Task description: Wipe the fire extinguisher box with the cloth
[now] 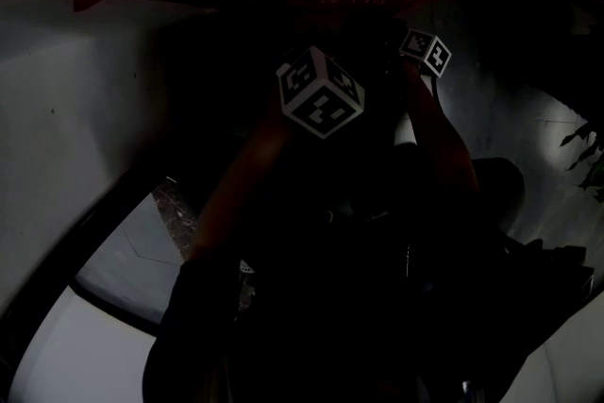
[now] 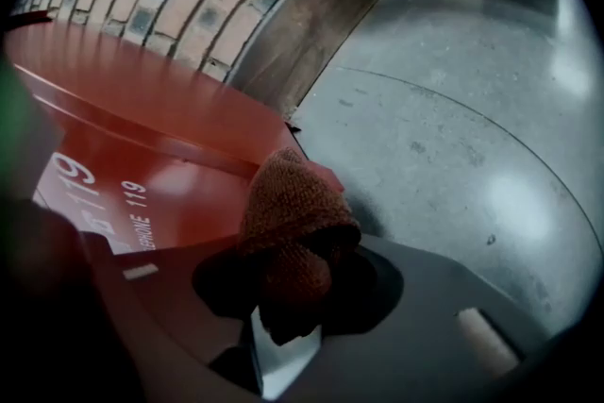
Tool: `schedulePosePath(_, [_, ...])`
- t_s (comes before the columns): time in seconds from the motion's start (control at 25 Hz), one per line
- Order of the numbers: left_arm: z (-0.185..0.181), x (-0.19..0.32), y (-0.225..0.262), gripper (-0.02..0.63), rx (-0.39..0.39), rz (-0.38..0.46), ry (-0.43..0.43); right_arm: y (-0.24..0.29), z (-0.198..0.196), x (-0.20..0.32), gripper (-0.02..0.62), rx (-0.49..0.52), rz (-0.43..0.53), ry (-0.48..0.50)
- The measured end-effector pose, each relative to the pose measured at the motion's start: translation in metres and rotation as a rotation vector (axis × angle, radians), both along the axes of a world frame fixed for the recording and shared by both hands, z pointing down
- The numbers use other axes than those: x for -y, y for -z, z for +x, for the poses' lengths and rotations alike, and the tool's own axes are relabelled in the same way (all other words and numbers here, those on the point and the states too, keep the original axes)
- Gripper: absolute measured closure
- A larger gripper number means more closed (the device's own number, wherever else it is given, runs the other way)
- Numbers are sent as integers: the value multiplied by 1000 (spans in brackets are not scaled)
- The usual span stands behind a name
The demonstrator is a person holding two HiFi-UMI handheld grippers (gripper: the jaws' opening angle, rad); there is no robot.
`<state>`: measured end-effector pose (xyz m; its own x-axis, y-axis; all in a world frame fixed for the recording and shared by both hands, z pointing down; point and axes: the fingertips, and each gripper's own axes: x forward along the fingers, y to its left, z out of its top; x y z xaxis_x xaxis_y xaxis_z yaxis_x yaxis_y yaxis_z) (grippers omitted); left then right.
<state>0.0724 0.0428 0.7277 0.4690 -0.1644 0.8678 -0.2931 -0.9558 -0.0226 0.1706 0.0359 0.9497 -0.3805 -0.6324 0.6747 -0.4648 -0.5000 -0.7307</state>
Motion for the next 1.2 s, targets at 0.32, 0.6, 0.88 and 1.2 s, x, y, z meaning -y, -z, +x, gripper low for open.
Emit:
schedulePosePath(0.32, [7,-12,11,603,-38,14,-12,-12,8,13,462,61,24,-87])
schedulePosePath(0.6, [7,0,16,603,-47,12,22,6,8,21,468,76,51,-98])
schedulePosePath(0.88, [-2,14,16,603,-41,19,53,33,9,24,469,95,82,-103])
schedulePosePath(1.2, [-21,43,35,603,-83,30,119,88,9,31,471,89,131,-60])
